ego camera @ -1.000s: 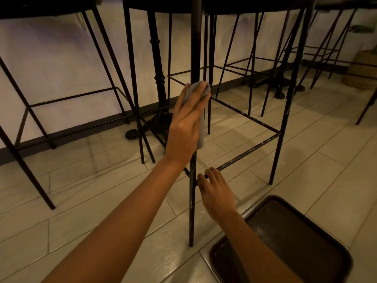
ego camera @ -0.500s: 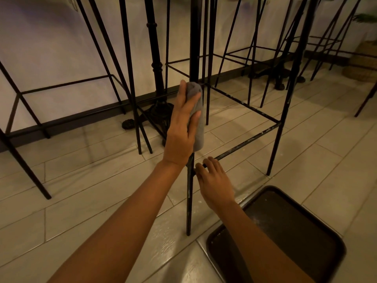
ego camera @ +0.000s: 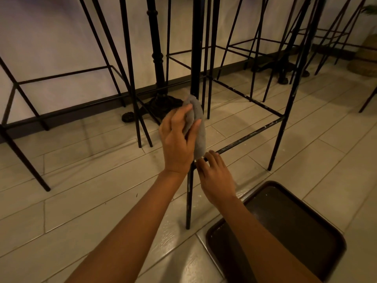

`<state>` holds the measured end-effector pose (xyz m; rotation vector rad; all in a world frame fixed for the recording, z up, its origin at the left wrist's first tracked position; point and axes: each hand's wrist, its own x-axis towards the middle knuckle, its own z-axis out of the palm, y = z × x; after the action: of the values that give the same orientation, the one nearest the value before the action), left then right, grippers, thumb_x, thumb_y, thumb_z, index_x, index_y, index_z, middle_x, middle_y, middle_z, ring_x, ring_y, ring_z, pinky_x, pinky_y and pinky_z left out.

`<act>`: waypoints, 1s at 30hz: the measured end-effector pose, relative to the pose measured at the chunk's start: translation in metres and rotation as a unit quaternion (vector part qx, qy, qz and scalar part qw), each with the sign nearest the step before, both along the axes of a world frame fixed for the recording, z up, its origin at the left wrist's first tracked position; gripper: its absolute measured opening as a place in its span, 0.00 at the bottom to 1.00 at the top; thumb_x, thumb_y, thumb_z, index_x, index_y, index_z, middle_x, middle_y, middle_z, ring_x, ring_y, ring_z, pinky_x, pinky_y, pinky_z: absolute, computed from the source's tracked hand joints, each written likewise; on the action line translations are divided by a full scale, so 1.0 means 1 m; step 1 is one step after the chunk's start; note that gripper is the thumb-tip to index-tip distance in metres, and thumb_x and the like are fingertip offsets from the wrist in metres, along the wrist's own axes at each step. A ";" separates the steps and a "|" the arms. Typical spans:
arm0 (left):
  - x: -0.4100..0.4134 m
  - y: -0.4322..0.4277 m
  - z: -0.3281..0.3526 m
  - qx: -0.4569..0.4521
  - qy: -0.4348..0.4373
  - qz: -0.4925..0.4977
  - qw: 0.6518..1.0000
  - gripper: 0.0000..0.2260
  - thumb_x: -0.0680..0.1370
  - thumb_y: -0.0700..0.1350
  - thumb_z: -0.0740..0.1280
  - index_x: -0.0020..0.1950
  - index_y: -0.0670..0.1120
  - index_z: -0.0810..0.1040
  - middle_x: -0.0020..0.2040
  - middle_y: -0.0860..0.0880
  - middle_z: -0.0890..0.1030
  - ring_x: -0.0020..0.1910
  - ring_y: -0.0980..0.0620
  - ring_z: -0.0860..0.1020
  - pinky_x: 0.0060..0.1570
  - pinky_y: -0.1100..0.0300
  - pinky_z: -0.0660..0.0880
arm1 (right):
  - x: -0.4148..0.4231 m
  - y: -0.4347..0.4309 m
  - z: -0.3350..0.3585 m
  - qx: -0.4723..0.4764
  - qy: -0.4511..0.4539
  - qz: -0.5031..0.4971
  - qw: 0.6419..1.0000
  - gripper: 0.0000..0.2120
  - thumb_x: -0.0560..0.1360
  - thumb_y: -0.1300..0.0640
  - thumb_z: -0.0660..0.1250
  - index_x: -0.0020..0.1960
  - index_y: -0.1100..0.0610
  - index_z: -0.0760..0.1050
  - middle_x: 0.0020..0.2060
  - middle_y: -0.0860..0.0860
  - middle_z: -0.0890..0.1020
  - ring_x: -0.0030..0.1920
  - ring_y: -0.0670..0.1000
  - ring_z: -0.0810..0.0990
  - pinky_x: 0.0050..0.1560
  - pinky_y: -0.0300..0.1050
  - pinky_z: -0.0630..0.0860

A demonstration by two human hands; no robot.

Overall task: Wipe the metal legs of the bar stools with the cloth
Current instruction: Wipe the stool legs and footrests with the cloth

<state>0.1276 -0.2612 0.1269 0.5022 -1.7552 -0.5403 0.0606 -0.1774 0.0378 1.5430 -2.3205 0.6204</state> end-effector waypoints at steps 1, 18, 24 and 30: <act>0.000 0.002 -0.001 0.025 0.019 -0.028 0.999 0.16 0.77 0.49 0.63 0.63 0.52 0.64 0.62 0.41 0.71 0.62 0.47 0.71 0.65 0.62 0.68 | 0.000 0.000 -0.001 -0.003 0.005 -0.003 1.000 0.12 0.78 0.56 0.61 0.59 0.58 0.75 0.57 0.59 0.78 0.65 0.61 0.72 0.65 0.55 0.69; 0.012 0.006 -0.040 -0.030 0.006 -0.026 0.999 0.13 0.75 0.38 0.66 0.60 0.42 0.77 0.58 0.45 0.67 0.61 0.60 0.67 0.64 0.67 0.67 | -0.003 -0.001 -0.005 -0.006 0.020 0.010 1.000 0.14 0.77 0.57 0.57 0.59 0.61 0.73 0.56 0.60 0.78 0.64 0.61 0.72 0.63 0.56 0.72; 0.018 0.004 -0.040 -0.035 -0.024 -0.026 0.999 0.13 0.75 0.37 0.66 0.59 0.41 0.78 0.57 0.46 0.67 0.59 0.56 0.68 0.64 0.66 0.68 | -0.001 -0.002 -0.004 -0.011 -0.002 0.016 1.000 0.15 0.77 0.56 0.53 0.57 0.60 0.73 0.55 0.61 0.78 0.63 0.61 0.72 0.64 0.56 0.71; 0.023 0.006 -0.056 -0.026 -0.034 -0.037 0.998 0.14 0.77 0.42 0.63 0.63 0.42 0.74 0.59 0.46 0.68 0.60 0.52 0.69 0.64 0.60 0.70 | -0.001 0.000 -0.002 -0.001 0.003 0.018 1.000 0.17 0.76 0.56 0.53 0.59 0.61 0.73 0.56 0.61 0.78 0.63 0.61 0.73 0.63 0.56 0.72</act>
<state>0.1504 -0.2553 0.0710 0.4257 -1.8537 -0.5327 0.0599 -0.1775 0.0362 1.5866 -2.2918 0.6249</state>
